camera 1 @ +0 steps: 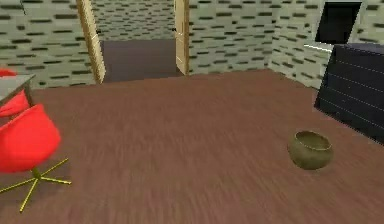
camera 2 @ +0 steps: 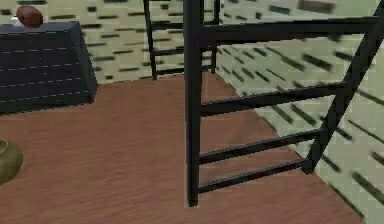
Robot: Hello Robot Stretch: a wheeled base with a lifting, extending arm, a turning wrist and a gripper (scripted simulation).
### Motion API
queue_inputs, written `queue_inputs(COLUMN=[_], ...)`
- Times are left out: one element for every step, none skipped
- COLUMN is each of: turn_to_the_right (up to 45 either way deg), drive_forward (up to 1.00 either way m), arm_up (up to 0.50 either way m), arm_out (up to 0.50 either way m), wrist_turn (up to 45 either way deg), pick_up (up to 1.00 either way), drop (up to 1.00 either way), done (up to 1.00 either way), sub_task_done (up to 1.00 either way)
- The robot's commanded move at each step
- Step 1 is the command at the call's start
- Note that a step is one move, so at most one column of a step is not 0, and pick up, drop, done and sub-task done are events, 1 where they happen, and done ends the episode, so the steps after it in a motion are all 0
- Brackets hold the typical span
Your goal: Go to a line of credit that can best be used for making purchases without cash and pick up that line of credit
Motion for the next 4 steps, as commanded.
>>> queue_inputs(turn_to_the_right=[-15.0, 0.0, 0.0, -3.0], drive_forward=[0.00, 1.00, 1.00, 0.00], arm_up=[0.00, 0.00, 0.00, 0.00], arm_out=[0.00, 0.00, 0.00, 0.00], wrist_turn=[0.0, 0.0, 0.0, 0.0], pick_up=[0.00, 0.00, 0.00, 0.00], drop=[0.00, 0.00, 0.00, 0.00], done=[0.00, 0.00, 0.00, 0.00], sub_task_done=[0.00, 0.00, 0.00, 0.00])
